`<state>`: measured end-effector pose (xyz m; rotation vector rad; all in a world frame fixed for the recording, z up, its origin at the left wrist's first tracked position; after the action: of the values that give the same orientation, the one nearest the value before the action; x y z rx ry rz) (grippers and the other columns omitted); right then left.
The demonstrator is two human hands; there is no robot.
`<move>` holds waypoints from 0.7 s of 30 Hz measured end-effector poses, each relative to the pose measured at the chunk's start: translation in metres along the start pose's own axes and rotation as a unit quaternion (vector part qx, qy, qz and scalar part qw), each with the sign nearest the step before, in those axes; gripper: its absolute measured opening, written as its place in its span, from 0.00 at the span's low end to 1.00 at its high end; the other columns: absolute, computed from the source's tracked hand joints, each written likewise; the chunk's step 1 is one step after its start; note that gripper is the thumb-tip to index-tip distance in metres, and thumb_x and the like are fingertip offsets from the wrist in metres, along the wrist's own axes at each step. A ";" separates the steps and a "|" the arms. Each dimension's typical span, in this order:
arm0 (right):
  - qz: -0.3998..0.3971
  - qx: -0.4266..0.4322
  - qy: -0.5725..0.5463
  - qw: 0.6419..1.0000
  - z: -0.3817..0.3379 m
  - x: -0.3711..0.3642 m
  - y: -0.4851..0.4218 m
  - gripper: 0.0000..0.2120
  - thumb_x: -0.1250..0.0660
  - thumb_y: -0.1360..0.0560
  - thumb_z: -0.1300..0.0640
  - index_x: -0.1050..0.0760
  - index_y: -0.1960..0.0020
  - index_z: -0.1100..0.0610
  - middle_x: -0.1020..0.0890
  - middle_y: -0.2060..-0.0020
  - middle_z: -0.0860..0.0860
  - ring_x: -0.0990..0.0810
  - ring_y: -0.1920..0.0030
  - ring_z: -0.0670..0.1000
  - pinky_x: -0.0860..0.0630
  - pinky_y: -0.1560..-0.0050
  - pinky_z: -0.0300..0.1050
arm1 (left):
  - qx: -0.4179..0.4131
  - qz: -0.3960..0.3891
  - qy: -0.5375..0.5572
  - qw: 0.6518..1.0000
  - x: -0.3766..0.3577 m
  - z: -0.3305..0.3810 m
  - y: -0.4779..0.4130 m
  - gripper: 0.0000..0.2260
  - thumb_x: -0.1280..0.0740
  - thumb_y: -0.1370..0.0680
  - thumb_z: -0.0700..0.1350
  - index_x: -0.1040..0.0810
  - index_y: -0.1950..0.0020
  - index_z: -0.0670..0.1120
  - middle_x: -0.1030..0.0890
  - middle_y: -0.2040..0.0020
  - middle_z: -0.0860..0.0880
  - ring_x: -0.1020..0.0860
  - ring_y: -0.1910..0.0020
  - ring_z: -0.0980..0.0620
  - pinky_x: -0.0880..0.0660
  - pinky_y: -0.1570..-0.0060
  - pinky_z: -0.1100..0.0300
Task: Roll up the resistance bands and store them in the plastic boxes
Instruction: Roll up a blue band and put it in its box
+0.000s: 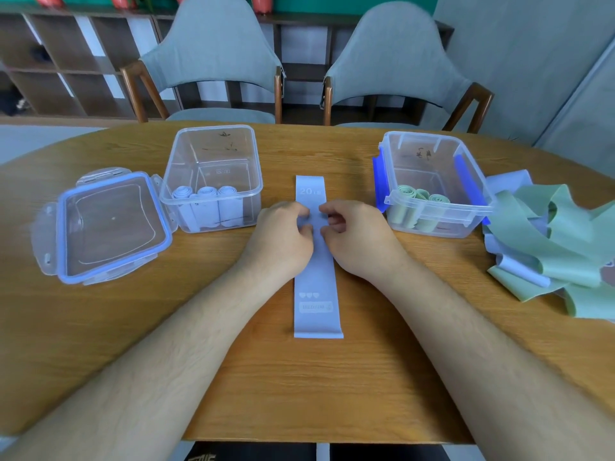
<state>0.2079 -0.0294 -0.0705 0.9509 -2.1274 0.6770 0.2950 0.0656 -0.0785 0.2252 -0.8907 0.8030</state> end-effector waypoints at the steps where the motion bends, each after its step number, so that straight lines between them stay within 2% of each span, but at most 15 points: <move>1: 0.000 0.004 0.014 1.000 -0.002 0.001 0.001 0.17 0.35 0.22 0.62 0.23 0.34 0.57 0.18 0.44 0.52 0.22 0.46 0.46 0.31 0.49 0.32 | -0.004 0.001 -0.017 1.000 0.003 0.002 0.003 0.16 0.36 0.18 0.44 0.24 0.31 0.44 0.23 0.35 0.45 0.27 0.34 0.46 0.28 0.36 0.56; 4: -0.029 0.017 0.052 0.998 -0.007 -0.003 0.008 0.15 0.37 0.22 0.61 0.19 0.38 0.57 0.17 0.45 0.51 0.21 0.43 0.50 0.30 0.50 0.35 | -0.011 -0.028 -0.045 0.999 0.004 0.006 0.013 0.15 0.37 0.18 0.44 0.24 0.33 0.43 0.24 0.36 0.44 0.26 0.37 0.45 0.27 0.41 0.56; 6: -0.055 0.023 0.054 0.997 -0.008 -0.010 0.015 0.14 0.37 0.22 0.60 0.19 0.39 0.54 0.18 0.45 0.52 0.21 0.43 0.51 0.30 0.51 0.36 | -0.012 -0.058 -0.035 0.998 0.002 0.008 0.021 0.11 0.37 0.20 0.43 0.21 0.39 0.44 0.23 0.40 0.45 0.24 0.41 0.45 0.25 0.43 0.52; 8: -0.059 0.018 0.047 0.997 -0.006 -0.013 0.022 0.16 0.37 0.23 0.60 0.19 0.38 0.52 0.19 0.43 0.51 0.22 0.42 0.51 0.31 0.49 0.37 | 0.004 -0.069 -0.012 0.998 0.003 0.006 0.029 0.08 0.37 0.20 0.43 0.21 0.44 0.45 0.22 0.42 0.45 0.24 0.41 0.45 0.25 0.44 0.52; 11: -0.049 -0.023 0.043 0.998 -0.003 -0.009 0.033 0.19 0.38 0.23 0.61 0.21 0.34 0.52 0.20 0.37 0.49 0.24 0.36 0.49 0.30 0.43 0.36 | 0.028 -0.063 0.003 0.998 0.008 0.003 0.042 0.13 0.36 0.19 0.45 0.22 0.35 0.46 0.23 0.36 0.48 0.26 0.35 0.47 0.28 0.41 0.58; 14: -0.074 -0.021 0.017 0.997 -0.010 -0.014 0.042 0.16 0.36 0.23 0.60 0.19 0.38 0.50 0.18 0.41 0.47 0.22 0.41 0.47 0.32 0.53 0.29 | 0.020 -0.073 0.025 0.997 0.007 0.005 0.051 0.10 0.36 0.21 0.41 0.20 0.41 0.43 0.21 0.41 0.47 0.23 0.40 0.46 0.25 0.40 0.50; 16: -0.070 -0.030 -0.001 0.997 -0.011 -0.013 0.050 0.16 0.35 0.23 0.60 0.19 0.38 0.50 0.18 0.41 0.47 0.22 0.43 0.45 0.34 0.58 0.22 | 0.028 -0.070 0.036 0.997 0.008 0.003 0.057 0.11 0.36 0.20 0.41 0.21 0.39 0.44 0.21 0.40 0.47 0.24 0.39 0.47 0.26 0.39 0.50; 17: -0.061 -0.040 -0.004 0.997 -0.009 -0.012 0.055 0.17 0.35 0.23 0.61 0.20 0.36 0.51 0.19 0.39 0.47 0.23 0.41 0.45 0.34 0.56 0.22 | 0.032 -0.065 0.028 0.997 0.010 0.001 0.061 0.13 0.35 0.20 0.43 0.22 0.35 0.45 0.23 0.37 0.47 0.25 0.36 0.47 0.27 0.37 0.52; 19: -0.041 -0.039 0.005 0.998 -0.007 -0.008 0.062 0.18 0.36 0.24 0.63 0.20 0.36 0.53 0.19 0.39 0.49 0.23 0.39 0.48 0.34 0.48 0.28 | 0.034 -0.067 0.015 0.997 0.010 0.000 0.069 0.18 0.35 0.19 0.44 0.27 0.28 0.47 0.26 0.31 0.47 0.28 0.31 0.48 0.30 0.34 0.54; 21: -0.041 -0.015 0.000 0.999 -0.013 -0.009 0.069 0.16 0.35 0.24 0.64 0.20 0.37 0.56 0.19 0.46 0.47 0.24 0.45 0.48 0.36 0.52 0.24 | 0.023 -0.071 0.044 0.996 0.008 0.003 0.075 0.18 0.34 0.20 0.43 0.26 0.29 0.46 0.26 0.31 0.46 0.27 0.33 0.49 0.29 0.33 0.54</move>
<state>0.1630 0.0236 -0.0811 1.0167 -2.0808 0.6014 0.2429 0.1204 -0.0813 0.2887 -0.7652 0.6958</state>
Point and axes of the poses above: each hand's wrist, its own y-axis away from the middle knuckle, its own x-axis out of the back of the hand, z = x × y, the point moved 8 cm from there along -y, towards the middle knuckle
